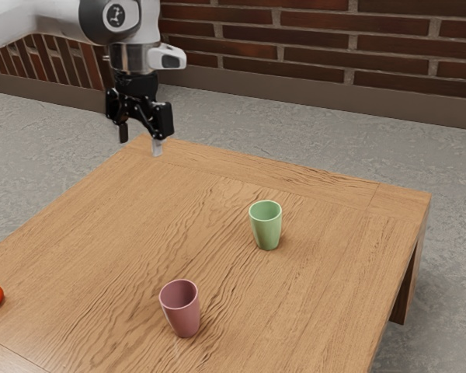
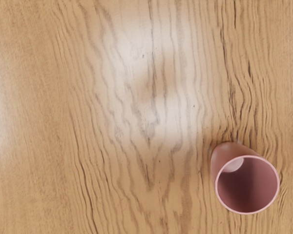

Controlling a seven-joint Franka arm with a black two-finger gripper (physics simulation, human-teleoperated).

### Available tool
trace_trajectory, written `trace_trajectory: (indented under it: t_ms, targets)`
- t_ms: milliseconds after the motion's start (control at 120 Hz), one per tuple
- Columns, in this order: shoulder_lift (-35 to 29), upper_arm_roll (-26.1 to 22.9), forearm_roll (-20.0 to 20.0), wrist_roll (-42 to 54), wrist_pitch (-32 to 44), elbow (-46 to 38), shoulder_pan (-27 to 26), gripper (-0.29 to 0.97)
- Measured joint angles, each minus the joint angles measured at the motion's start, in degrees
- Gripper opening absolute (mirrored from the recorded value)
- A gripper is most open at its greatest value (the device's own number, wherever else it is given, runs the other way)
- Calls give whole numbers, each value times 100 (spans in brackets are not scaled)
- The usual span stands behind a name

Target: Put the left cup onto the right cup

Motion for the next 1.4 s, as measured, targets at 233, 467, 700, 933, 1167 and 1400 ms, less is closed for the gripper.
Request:
trace_trajectory:
  t_ms: [233,467,700,933,1167,1400]
  targets:
    - [-653,-1,-5,62,688,-1329,-91,68]
    - [-1538,0,54,106,1565,-2997,-243,68]
    - [-1578,9,64,129,2522,-4025,-271,68]
    - [-1538,6,14,127,3416,-4623,-452,68]
    - [-1378,3,-18,90,4138,-5052,-713,68]
    - [-1130,1,-72,18,4502,-5143,-766,68]
